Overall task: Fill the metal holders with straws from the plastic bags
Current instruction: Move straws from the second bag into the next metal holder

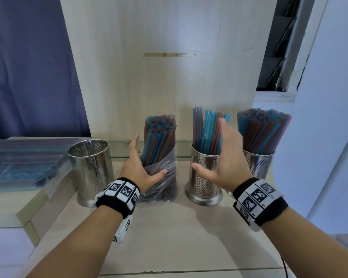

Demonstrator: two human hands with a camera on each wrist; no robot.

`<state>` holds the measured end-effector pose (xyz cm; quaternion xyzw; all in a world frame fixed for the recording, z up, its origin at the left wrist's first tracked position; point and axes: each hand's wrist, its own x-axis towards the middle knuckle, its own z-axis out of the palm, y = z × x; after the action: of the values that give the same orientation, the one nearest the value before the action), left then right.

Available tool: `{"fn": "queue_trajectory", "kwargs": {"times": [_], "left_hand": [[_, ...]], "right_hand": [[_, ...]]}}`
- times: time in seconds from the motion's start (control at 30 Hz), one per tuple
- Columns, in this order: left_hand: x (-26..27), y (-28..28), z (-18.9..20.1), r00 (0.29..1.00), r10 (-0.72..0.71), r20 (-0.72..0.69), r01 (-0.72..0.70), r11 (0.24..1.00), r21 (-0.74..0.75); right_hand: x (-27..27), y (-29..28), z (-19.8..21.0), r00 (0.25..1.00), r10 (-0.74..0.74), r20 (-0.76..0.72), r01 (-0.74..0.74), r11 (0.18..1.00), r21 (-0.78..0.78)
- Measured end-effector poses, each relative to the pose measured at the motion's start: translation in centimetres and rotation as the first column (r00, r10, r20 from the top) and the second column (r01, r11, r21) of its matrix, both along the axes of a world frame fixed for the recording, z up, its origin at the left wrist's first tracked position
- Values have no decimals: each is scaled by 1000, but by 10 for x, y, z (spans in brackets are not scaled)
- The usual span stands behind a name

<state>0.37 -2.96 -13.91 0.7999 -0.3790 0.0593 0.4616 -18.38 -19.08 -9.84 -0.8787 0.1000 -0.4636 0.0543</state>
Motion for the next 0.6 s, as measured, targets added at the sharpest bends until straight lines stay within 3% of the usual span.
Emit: {"fn": "queue_trajectory", "kwargs": {"times": [0.03, 0.1, 0.2, 0.3, 0.47, 0.6], "left_hand": [[1, 1, -1, 1000, -2, 19, 2, 1000, -7], [3, 1, -3, 998, -16, 59, 18, 1000, -26], [6, 3, -6, 993, -109, 54, 111, 993, -40], [7, 3, -7, 979, -202, 3, 201, 978, -55], [5, 2, -6, 992, -121, 22, 121, 993, 1], [9, 0, -9, 992, -125, 14, 125, 992, 11]], "right_hand": [[3, 9, 8, 997, 71, -44, -70, 997, 31], [15, 25, 22, 970, 222, -102, -188, 945, 268], [35, 36, 33, 937, 339, -91, -228, 786, 575], [52, 41, 32, 913, 408, -12, -279, 643, 713], [71, 61, 22, 977, 152, 148, -211, 640, 739], [90, 73, 24, 992, 2, 124, -94, 659, 747]]}}
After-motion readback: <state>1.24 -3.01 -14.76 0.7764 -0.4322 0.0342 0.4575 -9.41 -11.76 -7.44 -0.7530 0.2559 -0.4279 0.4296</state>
